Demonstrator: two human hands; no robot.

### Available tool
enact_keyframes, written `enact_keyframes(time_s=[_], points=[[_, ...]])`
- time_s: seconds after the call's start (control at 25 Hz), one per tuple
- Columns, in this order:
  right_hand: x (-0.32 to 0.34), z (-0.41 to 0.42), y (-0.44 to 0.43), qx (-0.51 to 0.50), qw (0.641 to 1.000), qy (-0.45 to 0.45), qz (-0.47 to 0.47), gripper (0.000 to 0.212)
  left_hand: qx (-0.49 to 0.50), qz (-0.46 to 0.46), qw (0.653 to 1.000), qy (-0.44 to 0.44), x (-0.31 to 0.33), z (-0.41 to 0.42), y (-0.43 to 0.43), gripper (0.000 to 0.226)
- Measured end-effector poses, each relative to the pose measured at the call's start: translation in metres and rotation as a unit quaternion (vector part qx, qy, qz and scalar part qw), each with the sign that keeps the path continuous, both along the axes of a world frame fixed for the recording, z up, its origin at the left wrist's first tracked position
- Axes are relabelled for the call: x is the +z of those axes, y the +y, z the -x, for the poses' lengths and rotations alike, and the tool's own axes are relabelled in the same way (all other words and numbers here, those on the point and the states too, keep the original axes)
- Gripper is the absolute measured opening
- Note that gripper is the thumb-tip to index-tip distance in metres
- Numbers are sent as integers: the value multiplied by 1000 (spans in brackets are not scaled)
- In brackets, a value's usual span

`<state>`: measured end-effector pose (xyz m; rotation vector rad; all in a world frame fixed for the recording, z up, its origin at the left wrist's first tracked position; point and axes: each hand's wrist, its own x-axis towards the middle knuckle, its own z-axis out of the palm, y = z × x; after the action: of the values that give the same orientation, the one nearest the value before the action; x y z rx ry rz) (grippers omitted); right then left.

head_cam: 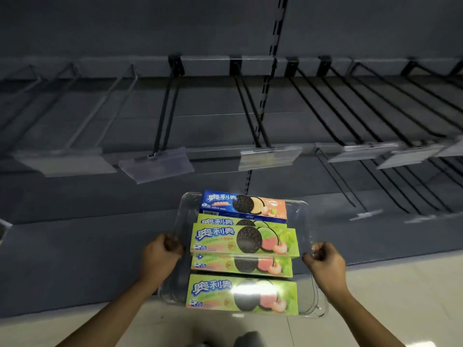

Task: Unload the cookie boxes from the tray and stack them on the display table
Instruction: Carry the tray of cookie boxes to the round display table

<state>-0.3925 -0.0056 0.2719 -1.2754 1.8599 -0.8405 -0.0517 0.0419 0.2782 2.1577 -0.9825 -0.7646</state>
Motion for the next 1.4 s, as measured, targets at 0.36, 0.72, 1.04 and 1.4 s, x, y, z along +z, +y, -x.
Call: enact_keyframes(time_s=[0.36,0.72,1.04,1.4], points=[[90,24,128,-137,990,-26,-32,17,-122,-11,992,41,80,21,43,26],[117,12,325,-435,900,3,-19,14,-429,29,903,-15,114,103,47,9],[131,27,476,-668,744,20,-1,22,-644,42,764,15,127,270,94,14],[140,9,575,-847,530,-10,24,13,-817,24,573,54,132,438,195,29]])
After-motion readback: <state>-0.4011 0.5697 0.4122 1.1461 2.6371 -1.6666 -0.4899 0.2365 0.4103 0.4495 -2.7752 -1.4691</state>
